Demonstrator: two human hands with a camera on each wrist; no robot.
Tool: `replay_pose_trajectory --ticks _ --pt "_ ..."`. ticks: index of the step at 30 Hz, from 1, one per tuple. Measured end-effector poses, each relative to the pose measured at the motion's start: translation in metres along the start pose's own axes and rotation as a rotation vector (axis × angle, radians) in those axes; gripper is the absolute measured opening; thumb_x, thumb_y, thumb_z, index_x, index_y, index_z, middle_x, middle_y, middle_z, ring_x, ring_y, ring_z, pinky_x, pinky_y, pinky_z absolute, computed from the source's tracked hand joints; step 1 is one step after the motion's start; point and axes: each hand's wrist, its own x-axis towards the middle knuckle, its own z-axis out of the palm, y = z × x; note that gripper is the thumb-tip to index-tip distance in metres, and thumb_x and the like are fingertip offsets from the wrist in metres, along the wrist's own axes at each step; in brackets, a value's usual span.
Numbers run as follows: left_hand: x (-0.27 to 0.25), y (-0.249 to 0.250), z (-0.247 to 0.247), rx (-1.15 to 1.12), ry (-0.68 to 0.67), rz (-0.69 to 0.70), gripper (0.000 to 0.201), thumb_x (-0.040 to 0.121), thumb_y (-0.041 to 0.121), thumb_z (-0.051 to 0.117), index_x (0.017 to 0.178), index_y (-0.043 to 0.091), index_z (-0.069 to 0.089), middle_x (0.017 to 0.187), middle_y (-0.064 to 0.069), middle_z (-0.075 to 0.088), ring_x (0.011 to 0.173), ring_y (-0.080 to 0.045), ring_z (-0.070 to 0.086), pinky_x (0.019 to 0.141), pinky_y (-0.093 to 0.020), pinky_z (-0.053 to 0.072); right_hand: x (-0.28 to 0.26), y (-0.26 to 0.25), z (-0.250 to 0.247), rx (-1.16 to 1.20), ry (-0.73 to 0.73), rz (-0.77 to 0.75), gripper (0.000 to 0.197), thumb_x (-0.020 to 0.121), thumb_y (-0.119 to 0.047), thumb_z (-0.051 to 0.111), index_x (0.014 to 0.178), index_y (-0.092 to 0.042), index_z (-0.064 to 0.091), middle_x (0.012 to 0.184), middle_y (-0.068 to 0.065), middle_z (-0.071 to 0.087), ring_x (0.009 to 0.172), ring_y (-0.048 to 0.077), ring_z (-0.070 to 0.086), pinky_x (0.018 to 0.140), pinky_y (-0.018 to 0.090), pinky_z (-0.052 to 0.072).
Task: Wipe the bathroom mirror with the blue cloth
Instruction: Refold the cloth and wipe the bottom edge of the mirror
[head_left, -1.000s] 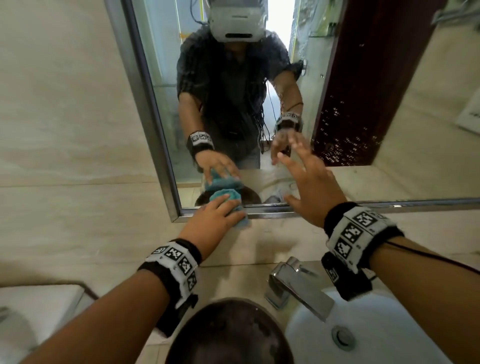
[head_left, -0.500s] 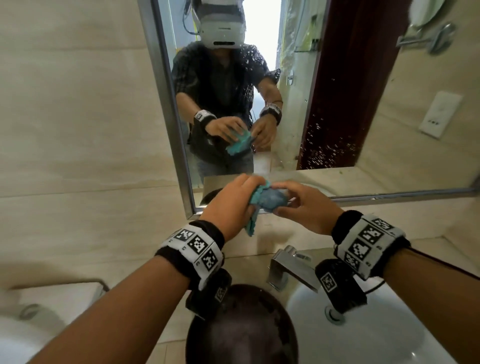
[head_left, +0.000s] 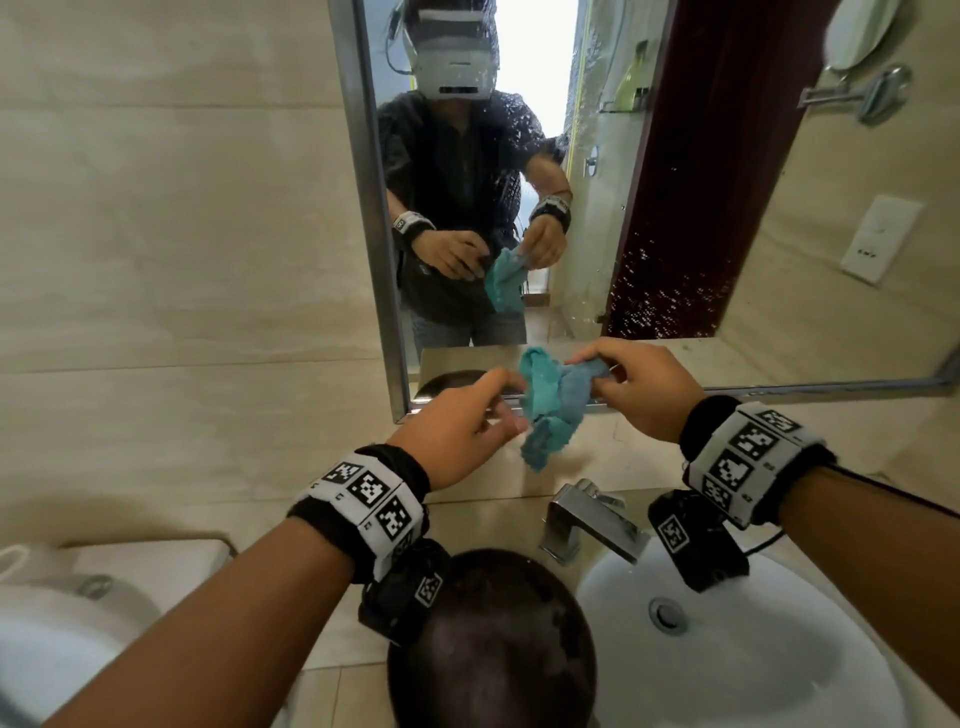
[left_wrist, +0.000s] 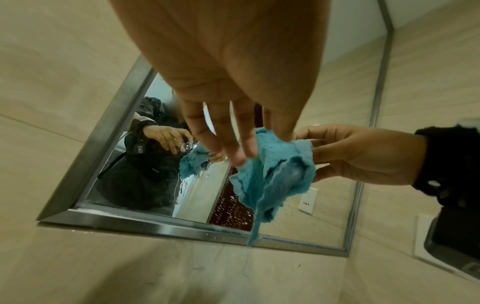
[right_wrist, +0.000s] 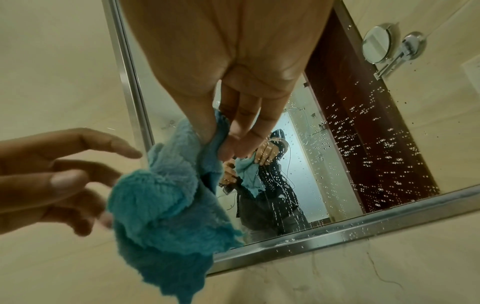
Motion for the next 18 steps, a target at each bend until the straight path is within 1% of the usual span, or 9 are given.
replay_pose_trajectory --ticks 2,4,6,8,10,11,13,15,18 --pt "0.006 0.002 0.004 -0.017 0.059 0.02 0.051 0.089 0.032 0.06 0.135 0.03 0.039 0.125 0.007 0.053 0.104 -0.005 0.055 0.089 -0.023 0.049 0.0 0.0 -0.005 0.063 -0.066 0.004 0.027 0.087 0.002 0.056 0.101 -0.02 0.064 0.096 -0.001 0.064 0.085 0.015 0.061 0.078 0.032 0.054" --pt "0.018 0.009 0.013 -0.018 0.051 0.024 0.066 0.084 0.03 0.067 0.141 0.03 0.033 0.132 0.005 0.047 0.112 -0.005 0.05 0.094 -0.022 0.045 -0.001 -0.001 -0.012 0.157 -0.138 -0.001 0.03 0.088 0.006 0.05 0.103 -0.017 0.062 0.098 0.001 0.061 0.088 0.017 0.061 0.076 0.03 0.056" --pt "0.03 0.018 0.025 -0.005 0.031 0.024 0.07 0.082 0.029 0.069 0.141 0.028 0.032 0.13 0.004 0.049 0.112 -0.008 0.051 0.095 -0.027 0.046 -0.001 0.0 -0.02 0.265 -0.192 -0.019 0.032 0.088 0.011 0.043 0.107 -0.009 0.058 0.098 0.003 0.059 0.085 0.013 0.061 0.071 0.023 0.056" --pt "0.041 0.03 0.036 -0.016 0.041 -0.01 0.067 0.082 0.028 0.069 0.139 0.024 0.034 0.124 0.003 0.055 0.107 -0.01 0.054 0.092 -0.03 0.048 -0.001 0.005 -0.03 0.376 -0.24 -0.02 0.031 0.09 0.013 0.039 0.111 -0.004 0.054 0.098 0.006 0.059 0.082 0.009 0.063 0.069 0.021 0.055" --pt "0.05 0.04 0.045 0.004 0.066 -0.068 0.061 0.083 0.028 0.068 0.135 0.02 0.037 0.119 -0.002 0.059 0.104 -0.015 0.057 0.086 -0.03 0.048 0.001 0.015 -0.041 0.421 -0.261 0.004 0.032 0.092 0.012 0.037 0.112 -0.006 0.053 0.099 0.006 0.059 0.08 0.005 0.065 0.066 0.018 0.054" --pt "0.054 0.044 0.048 0.035 0.078 -0.094 0.057 0.084 0.03 0.066 0.132 0.019 0.038 0.117 -0.004 0.06 0.102 -0.018 0.058 0.082 -0.029 0.047 0.001 0.021 -0.046 0.417 -0.272 0.014 0.033 0.092 0.011 0.037 0.114 -0.01 0.052 0.103 0.006 0.058 0.083 0.006 0.064 0.068 0.02 0.055" --pt "0.06 0.051 0.053 0.075 0.095 -0.14 0.05 0.086 0.034 0.064 0.127 0.019 0.04 0.112 -0.004 0.062 0.099 -0.019 0.059 0.077 -0.026 0.045 0.004 0.036 -0.055 0.251 -0.253 -0.029 0.036 0.092 0.004 0.043 0.118 -0.019 0.053 0.116 0.005 0.054 0.101 0.013 0.059 0.083 0.028 0.054" --pt "0.066 0.058 0.058 0.06 0.116 -0.202 0.043 0.088 0.035 0.061 0.123 0.019 0.043 0.107 -0.002 0.062 0.096 -0.019 0.06 0.075 -0.027 0.047 0.005 0.052 -0.061 0.061 -0.243 -0.118 0.035 0.09 -0.012 0.056 0.123 -0.024 0.055 0.126 -0.001 0.047 0.115 0.012 0.049 0.096 0.03 0.045" --pt "0.072 0.067 0.064 -0.024 0.177 -0.243 0.029 0.091 0.03 0.058 0.114 0.015 0.048 0.102 -0.003 0.063 0.088 -0.018 0.061 0.074 -0.03 0.051 0.003 0.067 -0.059 -0.006 -0.321 -0.15 0.064 0.073 -0.043 0.074 0.13 -0.029 0.049 0.129 -0.007 0.046 0.116 0.007 0.047 0.098 0.027 0.043"
